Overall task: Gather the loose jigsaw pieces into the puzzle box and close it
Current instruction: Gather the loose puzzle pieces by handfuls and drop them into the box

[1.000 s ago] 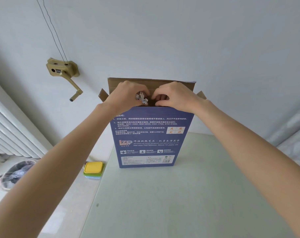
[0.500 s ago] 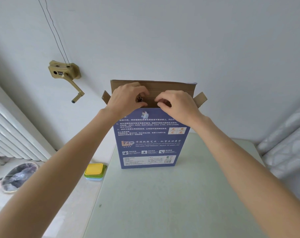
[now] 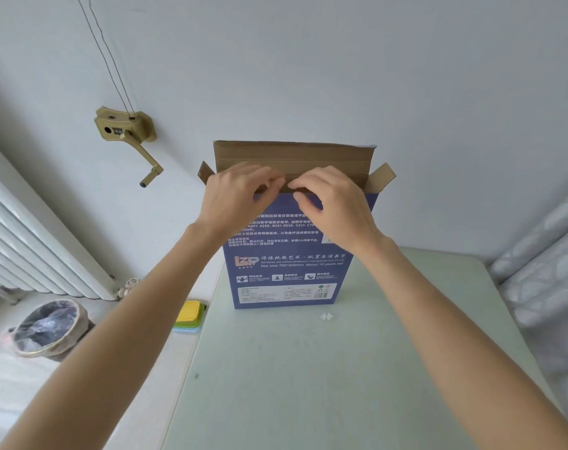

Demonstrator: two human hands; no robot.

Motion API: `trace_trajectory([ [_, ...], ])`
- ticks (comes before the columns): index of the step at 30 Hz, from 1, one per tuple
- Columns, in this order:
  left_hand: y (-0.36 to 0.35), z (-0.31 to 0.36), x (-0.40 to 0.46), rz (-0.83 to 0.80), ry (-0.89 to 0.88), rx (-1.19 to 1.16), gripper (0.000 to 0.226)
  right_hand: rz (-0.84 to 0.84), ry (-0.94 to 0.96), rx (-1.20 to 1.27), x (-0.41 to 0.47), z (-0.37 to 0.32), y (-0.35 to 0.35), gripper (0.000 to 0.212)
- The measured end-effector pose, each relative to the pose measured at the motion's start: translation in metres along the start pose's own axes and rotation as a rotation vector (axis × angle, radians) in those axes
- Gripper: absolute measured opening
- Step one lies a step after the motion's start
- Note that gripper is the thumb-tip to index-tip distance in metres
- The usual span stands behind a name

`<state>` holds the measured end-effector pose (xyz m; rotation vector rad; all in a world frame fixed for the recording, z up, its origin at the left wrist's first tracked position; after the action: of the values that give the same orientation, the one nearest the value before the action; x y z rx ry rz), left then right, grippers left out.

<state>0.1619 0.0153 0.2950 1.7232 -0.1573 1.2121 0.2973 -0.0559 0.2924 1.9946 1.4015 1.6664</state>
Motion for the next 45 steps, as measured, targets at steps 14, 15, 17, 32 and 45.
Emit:
trace_trajectory([
  [14, -0.13, 0.115, -0.203, -0.846, 0.077, -0.295, 0.049, -0.262, -0.651, -0.033, -0.271, 0.061, -0.039, 0.023],
  [15, -0.144, 0.119, -0.21, -0.934, 0.068, -0.277, 0.052, -0.306, -0.709, -0.039, -0.284, 0.07, -0.043, 0.026],
  [17, -0.175, 0.131, -0.223, -1.054, 0.058, -0.267, 0.053, -0.429, -0.796, -0.051, -0.312, 0.089, -0.053, 0.036],
  [32, -0.205, 0.172, -0.291, -1.284, -0.084, -0.08, 0.055, -0.599, -0.876, 0.015, -0.427, 0.059, -0.076, 0.049],
  [45, -0.038, 0.225, -0.41, -1.408, -0.129, -0.289, 0.071, -0.581, -1.253, 0.06, -0.501, -0.081, -0.057, 0.061],
])
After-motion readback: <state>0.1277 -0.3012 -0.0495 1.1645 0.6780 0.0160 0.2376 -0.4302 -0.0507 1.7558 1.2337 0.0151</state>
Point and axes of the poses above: each hand's wrist, its own x-axis towards the middle knuckle, its own y-axis out of the back of the hand, z = x × y, the point moved 5 cm from there along x, towards the middle knuckle, and after that the axes turned 12 degrees about x, right-handed, at the moved point
